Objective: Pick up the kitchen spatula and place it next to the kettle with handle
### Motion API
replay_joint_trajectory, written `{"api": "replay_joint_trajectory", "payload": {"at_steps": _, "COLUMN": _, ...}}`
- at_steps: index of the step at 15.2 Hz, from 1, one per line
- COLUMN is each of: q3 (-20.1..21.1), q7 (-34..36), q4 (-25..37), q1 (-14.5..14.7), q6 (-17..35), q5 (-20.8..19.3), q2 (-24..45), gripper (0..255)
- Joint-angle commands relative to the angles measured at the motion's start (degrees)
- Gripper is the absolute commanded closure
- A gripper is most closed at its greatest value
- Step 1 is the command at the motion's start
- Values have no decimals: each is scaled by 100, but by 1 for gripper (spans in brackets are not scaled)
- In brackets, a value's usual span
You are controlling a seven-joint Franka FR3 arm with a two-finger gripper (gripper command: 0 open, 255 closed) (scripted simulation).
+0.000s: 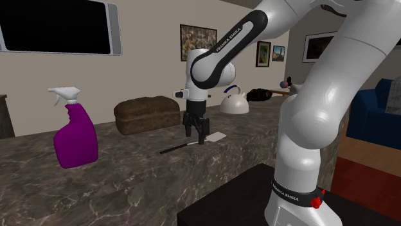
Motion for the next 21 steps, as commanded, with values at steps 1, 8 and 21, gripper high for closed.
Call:
{"api": "replay_joint_trajectory", "payload": {"at_steps": 1, "q3": -1, "q7": -1, "q4": -1, "q1": 1, "q6": 6, "q5": 1, "q2": 4, "gripper": 0}}
{"api": "replay_joint_trajectory", "payload": {"at_steps": 8, "q3": -1, "q7": -1, "q4": 0, "q1": 1, "q6": 4, "q5": 0, "q2": 3, "gripper": 255}}
{"api": "replay_joint_trajectory", "payload": {"at_steps": 21, "q3": 116, "q7": 77, "q4": 333, "q1": -39, "q6": -801, "q5": -16, "q2": -473, "gripper": 255}}
